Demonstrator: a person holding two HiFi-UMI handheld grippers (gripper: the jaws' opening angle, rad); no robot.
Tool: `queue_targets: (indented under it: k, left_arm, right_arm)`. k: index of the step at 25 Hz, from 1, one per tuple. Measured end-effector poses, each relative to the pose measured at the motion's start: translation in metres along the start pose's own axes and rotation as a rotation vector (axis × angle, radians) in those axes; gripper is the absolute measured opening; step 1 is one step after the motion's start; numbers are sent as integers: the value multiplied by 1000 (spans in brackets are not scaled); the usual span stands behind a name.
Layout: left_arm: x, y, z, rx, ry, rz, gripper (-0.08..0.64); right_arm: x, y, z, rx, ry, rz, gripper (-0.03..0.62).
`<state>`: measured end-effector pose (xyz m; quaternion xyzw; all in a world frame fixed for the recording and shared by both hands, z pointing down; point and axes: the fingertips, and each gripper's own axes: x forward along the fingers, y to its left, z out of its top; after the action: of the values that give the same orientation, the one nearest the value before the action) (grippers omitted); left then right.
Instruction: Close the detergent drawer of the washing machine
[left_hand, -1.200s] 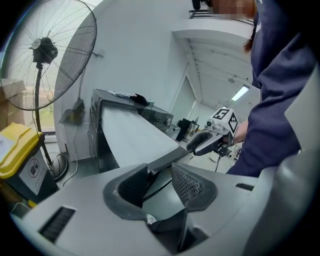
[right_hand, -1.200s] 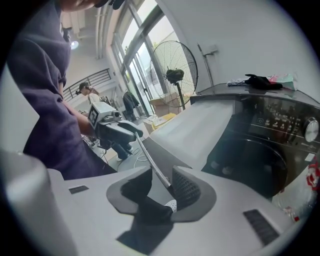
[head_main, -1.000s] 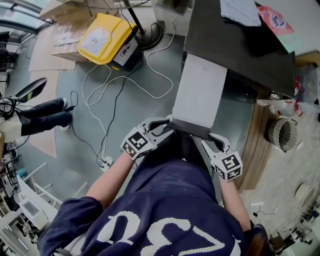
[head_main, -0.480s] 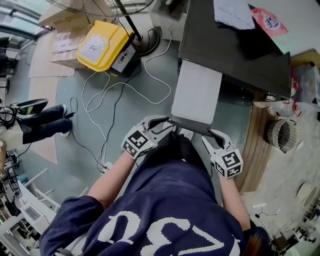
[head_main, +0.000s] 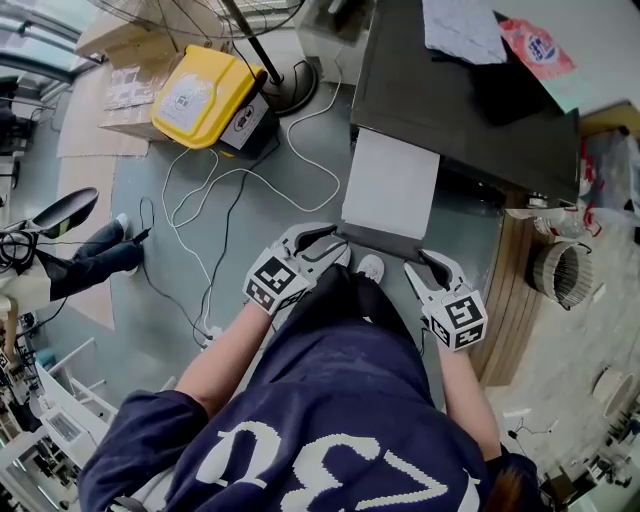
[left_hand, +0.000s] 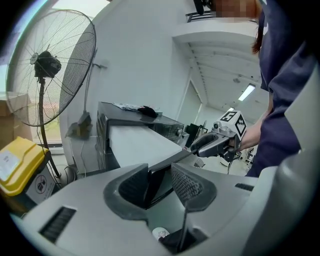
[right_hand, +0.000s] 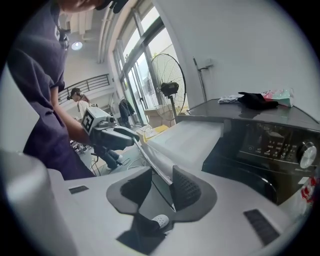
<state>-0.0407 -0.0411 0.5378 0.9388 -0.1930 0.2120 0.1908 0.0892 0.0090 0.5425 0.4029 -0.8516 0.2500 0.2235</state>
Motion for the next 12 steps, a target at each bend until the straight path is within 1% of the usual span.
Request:
queue_targets:
  k: [4,12]
  left_arm:
    - [6,8,6,1,6,15,155]
    - [19,24,22,8,-10,49,158]
  right_arm:
    - [3,-10,8,-2,-6,1,143]
    - [12,-29,20,-1,-12,-4,143]
